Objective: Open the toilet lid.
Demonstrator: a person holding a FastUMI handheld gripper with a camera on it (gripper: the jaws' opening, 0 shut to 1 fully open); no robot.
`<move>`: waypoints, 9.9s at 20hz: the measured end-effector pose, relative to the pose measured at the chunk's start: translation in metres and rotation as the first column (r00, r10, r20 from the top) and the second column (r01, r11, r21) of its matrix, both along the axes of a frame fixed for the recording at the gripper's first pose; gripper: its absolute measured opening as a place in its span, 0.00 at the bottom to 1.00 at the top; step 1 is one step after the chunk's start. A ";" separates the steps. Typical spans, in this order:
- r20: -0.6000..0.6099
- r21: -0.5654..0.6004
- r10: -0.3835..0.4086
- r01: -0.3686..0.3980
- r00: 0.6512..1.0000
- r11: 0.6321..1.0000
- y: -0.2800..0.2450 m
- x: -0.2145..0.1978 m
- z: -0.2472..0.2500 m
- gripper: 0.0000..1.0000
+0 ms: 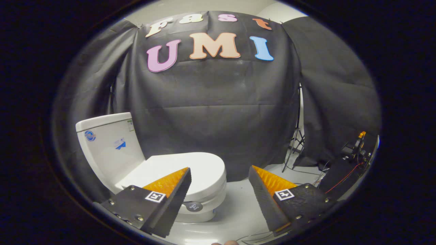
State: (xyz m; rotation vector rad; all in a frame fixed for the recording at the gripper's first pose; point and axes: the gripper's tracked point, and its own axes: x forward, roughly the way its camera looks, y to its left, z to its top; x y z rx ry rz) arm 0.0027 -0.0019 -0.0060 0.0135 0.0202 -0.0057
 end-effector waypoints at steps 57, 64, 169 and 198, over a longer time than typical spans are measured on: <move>-0.465 0.812 0.286 0.275 0.838 0.515 0.063 0.053 -0.188 0.19; -0.440 0.812 0.293 0.237 0.849 0.533 0.063 0.054 -0.181 0.01; -0.026 0.053 0.252 -0.250 0.967 0.967 0.234 0.007 0.052 0.06; 0.088 -0.027 0.355 -0.354 0.931 0.935 0.346 -0.006 0.085 0.06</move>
